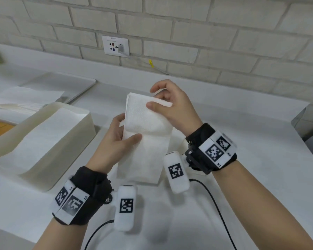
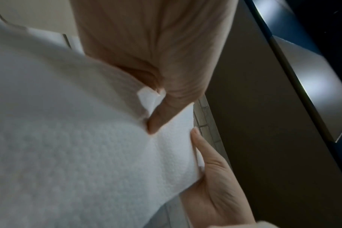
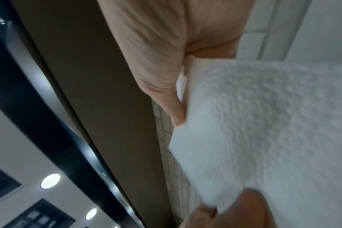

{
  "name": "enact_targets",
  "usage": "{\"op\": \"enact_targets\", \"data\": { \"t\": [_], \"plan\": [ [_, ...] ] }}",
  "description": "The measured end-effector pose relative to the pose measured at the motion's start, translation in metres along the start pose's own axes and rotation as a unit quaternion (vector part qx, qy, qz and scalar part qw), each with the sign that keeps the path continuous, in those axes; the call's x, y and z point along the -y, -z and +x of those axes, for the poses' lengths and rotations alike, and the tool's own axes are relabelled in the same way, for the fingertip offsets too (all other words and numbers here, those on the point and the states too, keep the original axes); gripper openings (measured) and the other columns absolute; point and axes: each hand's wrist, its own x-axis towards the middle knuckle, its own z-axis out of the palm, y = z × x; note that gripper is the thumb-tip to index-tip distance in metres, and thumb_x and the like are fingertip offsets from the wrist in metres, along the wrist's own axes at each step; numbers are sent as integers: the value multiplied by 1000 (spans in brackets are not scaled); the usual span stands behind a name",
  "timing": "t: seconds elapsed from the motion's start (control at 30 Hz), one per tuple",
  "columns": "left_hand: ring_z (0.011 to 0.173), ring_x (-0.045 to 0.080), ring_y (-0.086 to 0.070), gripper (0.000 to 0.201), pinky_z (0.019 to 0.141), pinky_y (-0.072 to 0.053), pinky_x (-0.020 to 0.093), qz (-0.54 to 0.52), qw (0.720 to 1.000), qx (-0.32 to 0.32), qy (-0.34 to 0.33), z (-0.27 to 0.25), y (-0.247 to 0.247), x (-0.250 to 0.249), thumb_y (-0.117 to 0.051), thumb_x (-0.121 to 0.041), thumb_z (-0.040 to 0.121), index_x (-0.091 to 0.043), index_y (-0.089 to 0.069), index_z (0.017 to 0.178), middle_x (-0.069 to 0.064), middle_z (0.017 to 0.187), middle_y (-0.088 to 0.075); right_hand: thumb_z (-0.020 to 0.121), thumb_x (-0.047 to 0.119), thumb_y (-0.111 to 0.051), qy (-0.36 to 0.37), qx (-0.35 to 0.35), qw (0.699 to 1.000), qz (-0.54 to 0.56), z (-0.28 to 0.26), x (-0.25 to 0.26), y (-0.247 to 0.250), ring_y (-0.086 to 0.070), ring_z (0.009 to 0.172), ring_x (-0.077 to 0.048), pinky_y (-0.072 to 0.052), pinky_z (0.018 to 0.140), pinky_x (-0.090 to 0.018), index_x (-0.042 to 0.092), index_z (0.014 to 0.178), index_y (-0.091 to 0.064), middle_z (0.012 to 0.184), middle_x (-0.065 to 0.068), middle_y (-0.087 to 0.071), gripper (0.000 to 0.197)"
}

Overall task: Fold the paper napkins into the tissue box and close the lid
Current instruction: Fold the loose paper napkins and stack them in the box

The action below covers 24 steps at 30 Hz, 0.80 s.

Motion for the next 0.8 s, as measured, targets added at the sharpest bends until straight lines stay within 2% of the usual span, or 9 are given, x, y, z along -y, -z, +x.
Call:
{"op": "enact_targets", "data": {
  "t": [0.07,0.17,0.23,0.3,0.43,0.53,0.67,0.73,0.8],
  "plan": [
    [99,25,-67,48,80,-54,39,17,999,-29,-5,0,1,0,-66,-18,75,-15,-50,120,6,110,-68,81,22,-70,-71,-38,996,31,-4,-9,-10,-56,90,-3,-39,86,-9,19,108,-47,92,8,-59,36],
    [92,16,-68,41,71,-54,29,-2,997,-72,-13,1,5,1,-64,-15,82,-13,-49,120,3,109,-68,71,46,-72,-195,34,978,63,-15,-25,-28,-57,109,-11,-46,98,-34,14,125,-40,120,4,-58,71],
    [87,11,-68,29,66,-53,23,-9,997,-82,-10,2,7,1,-56,-7,93,-13,-46,120,1,107,-67,82,36,-65,-218,61,973,46,-24,-32,-38,-56,111,-14,-46,98,-38,15,124,-39,122,2,-57,54],
    [91,13,-67,23,70,-51,26,10,996,-88,-1,3,10,2,-51,-10,96,-15,-46,118,-1,108,-66,93,21,-52,-203,56,977,30,-29,-32,-44,-55,108,-14,-45,96,-33,16,120,-40,117,3,-56,30],
    [98,18,-64,22,80,-53,36,105,990,-80,-42,0,16,6,-46,-8,97,-23,-45,112,1,111,-63,97,15,-41,-198,63,978,7,-30,-27,-55,-55,103,-21,-45,92,-35,9,125,-32,111,-2,-53,30],
    [100,11,-62,31,84,-52,31,128,987,-66,-67,-3,21,6,-47,-4,96,-30,-41,112,-6,109,-60,97,13,-38,-192,49,980,17,-29,-26,-64,-56,101,-24,-46,93,-41,9,117,-32,106,-5,-54,21],
    [112,16,-56,45,94,-48,39,166,984,-43,-47,-3,33,11,-50,-2,90,-25,-35,126,1,123,-55,99,12,-34,-143,9,988,62,-25,-18,-71,-48,81,-16,-40,74,-30,15,105,-26,86,5,-46,10],
    [111,20,-55,45,91,-49,36,180,981,-42,-63,-2,36,10,-39,7,90,-24,-33,122,4,121,-52,100,14,-32,-139,14,986,93,-25,-11,-75,-46,81,-13,-39,72,-24,16,107,-24,87,8,-44,11],
    [111,15,-50,44,85,-47,22,175,981,-45,-72,-1,38,7,-35,10,92,-24,-25,118,0,120,-44,101,14,-31,-148,32,982,115,-25,-9,-80,-48,80,-5,-40,71,-16,17,112,-22,92,14,-44,15]
  ]
}}
